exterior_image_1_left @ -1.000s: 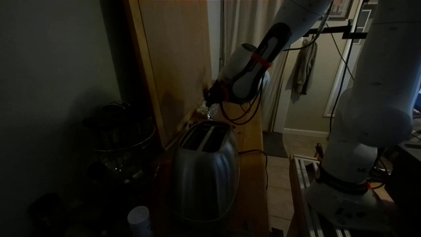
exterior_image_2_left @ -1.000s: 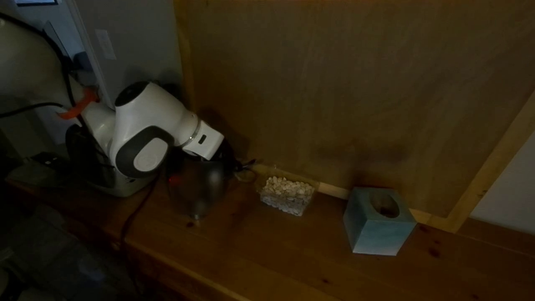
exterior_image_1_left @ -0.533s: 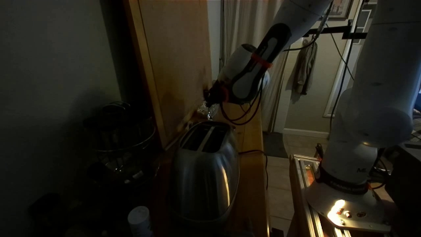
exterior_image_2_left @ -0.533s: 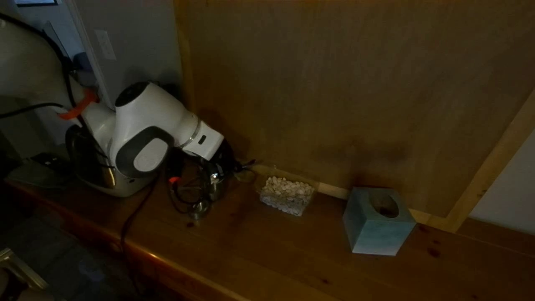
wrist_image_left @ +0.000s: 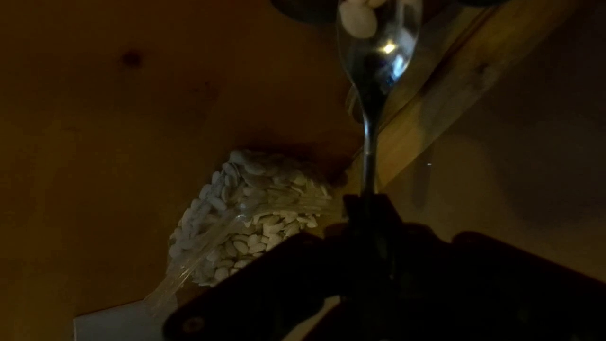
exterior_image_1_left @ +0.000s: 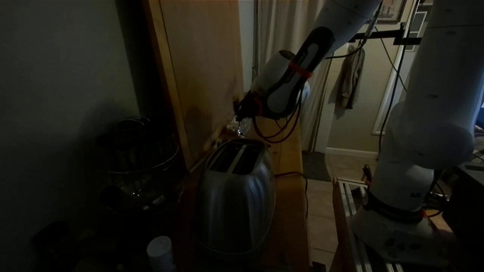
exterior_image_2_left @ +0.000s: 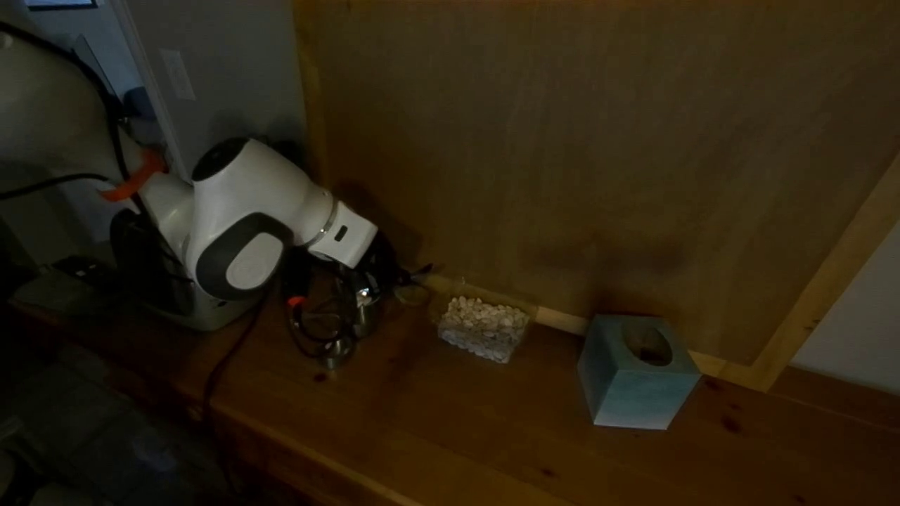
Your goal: Use the silver spoon to place contents from the clear container on the right into the medium measuring cup.
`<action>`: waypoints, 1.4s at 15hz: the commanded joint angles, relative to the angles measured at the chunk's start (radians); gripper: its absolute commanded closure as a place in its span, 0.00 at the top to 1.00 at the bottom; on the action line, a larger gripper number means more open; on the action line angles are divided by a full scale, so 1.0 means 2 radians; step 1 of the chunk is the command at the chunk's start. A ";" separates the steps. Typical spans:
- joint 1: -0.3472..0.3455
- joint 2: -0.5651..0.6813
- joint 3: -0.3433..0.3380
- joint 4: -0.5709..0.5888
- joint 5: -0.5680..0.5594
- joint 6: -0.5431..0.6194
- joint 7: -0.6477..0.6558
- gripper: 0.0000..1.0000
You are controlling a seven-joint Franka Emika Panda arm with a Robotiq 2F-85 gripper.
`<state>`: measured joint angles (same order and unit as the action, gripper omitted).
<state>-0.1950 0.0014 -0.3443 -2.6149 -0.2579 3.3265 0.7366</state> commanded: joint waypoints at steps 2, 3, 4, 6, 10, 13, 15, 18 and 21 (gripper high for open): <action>-0.003 0.011 -0.003 0.005 0.002 0.021 0.000 0.02; 0.001 -0.004 0.003 -0.005 -0.009 0.003 0.009 0.02; 0.000 0.005 0.002 -0.001 -0.006 0.008 0.006 0.02; 0.001 0.001 0.003 -0.003 -0.008 0.000 0.007 0.02; 0.002 -0.007 0.008 -0.011 -0.016 -0.004 0.011 0.02; -0.005 0.028 -0.009 0.016 0.009 0.025 -0.013 0.02; -0.004 0.020 -0.008 0.010 -0.002 0.011 -0.006 0.02; -0.004 0.020 -0.013 0.009 -0.002 0.008 -0.006 0.02; -0.005 0.011 -0.004 0.003 -0.009 -0.007 0.003 0.02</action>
<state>-0.2014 0.0500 -0.3715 -2.5957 -0.2563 3.3473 0.7259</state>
